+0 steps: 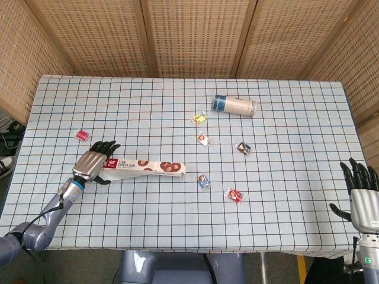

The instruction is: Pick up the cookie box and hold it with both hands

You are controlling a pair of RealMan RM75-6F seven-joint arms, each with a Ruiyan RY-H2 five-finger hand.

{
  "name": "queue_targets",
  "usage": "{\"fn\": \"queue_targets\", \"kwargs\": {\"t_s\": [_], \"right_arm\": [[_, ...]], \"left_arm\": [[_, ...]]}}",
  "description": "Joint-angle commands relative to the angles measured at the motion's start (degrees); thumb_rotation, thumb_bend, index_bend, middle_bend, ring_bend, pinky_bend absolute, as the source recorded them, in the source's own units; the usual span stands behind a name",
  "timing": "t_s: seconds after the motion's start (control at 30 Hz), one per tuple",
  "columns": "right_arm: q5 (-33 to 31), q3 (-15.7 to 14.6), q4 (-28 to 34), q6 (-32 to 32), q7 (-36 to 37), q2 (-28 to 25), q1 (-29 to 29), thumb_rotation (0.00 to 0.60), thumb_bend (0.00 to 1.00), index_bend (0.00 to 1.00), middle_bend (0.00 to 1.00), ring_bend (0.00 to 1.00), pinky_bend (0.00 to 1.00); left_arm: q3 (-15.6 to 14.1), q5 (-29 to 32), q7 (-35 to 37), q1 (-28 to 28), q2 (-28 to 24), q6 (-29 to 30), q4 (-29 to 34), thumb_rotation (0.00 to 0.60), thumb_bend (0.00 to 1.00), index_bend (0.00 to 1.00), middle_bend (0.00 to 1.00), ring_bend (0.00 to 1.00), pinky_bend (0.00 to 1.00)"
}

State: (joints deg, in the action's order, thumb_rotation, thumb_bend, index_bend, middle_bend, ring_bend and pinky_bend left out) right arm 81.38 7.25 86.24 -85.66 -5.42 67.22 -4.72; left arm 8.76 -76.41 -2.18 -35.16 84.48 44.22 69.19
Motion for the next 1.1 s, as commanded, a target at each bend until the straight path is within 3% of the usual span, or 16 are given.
{"fn": "queue_targets", "kwargs": {"t_s": [0.03, 0.23, 0.37, 0.43, 0.5, 0.6, 0.9, 1.1], "right_arm": [[-0.4, 0.1, -0.5, 0.4, 0.3, 0.2, -0.2, 0.600, 0.00, 0.00, 0.00, 0.00, 0.00], [-0.7, 0.2, -1.0, 0.8, 0.4, 0.5, -0.3, 0.600, 0.00, 0.00, 0.00, 0.00, 0.00], [-0.7, 0.2, -1.2, 0.7, 0.8, 0.5, -0.3, 0.600, 0.00, 0.00, 0.00, 0.00, 0.00], [-0.8, 0.3, -1.3, 0.7, 1.2, 0.4, -0.3, 0.600, 0.00, 0.00, 0.00, 0.00, 0.00], [-0.8, 0.3, -1.4, 0.7, 1.4, 0.4, -0.3, 0.600, 0.00, 0.00, 0.00, 0.00, 0.00], [-1.0, 0.3, -1.5, 0.9, 1.7, 0.4, -0.3, 0.600, 0.00, 0.00, 0.00, 0.00, 0.00], [-1.0, 0.2, -1.4, 0.9, 1.5, 0.4, -0.3, 0.600, 0.00, 0.00, 0.00, 0.00, 0.00], [-0.1, -0.1, -0.8, 0.7, 1.2, 0.4, -0.4, 0.600, 0.00, 0.00, 0.00, 0.00, 0.00]], "left_arm": [[0.1, 1.4, 0.5, -2.0, 3.2, -1.4, -3.9, 0.600, 0.00, 0.09, 0.01, 0.04, 0.09], [-0.3, 2.3, 0.4, -4.0, 6.5, -3.2, -8.5, 0.600, 0.00, 0.15, 0.07, 0.10, 0.18], [-0.5, 1.7, 0.2, -4.4, 8.9, -1.4, -11.1, 0.600, 0.02, 0.35, 0.25, 0.25, 0.34], [-0.6, 1.4, -0.2, -4.6, 9.7, -0.4, -12.0, 0.600, 0.09, 0.47, 0.36, 0.34, 0.43], [-0.6, 0.9, -0.3, -4.4, 10.4, 1.2, -12.6, 0.600, 0.22, 0.63, 0.49, 0.45, 0.55], [-1.0, -1.0, 0.6, -3.7, 11.2, 5.2, -13.1, 0.600, 0.35, 0.75, 0.60, 0.54, 0.64], [-2.3, -4.1, 4.5, -2.8, 9.1, 9.6, -11.5, 0.600, 0.41, 0.79, 0.62, 0.56, 0.65], [-1.5, -4.5, 7.0, -3.1, 6.6, 10.8, -7.0, 0.600, 0.42, 0.79, 0.62, 0.57, 0.66]]}}
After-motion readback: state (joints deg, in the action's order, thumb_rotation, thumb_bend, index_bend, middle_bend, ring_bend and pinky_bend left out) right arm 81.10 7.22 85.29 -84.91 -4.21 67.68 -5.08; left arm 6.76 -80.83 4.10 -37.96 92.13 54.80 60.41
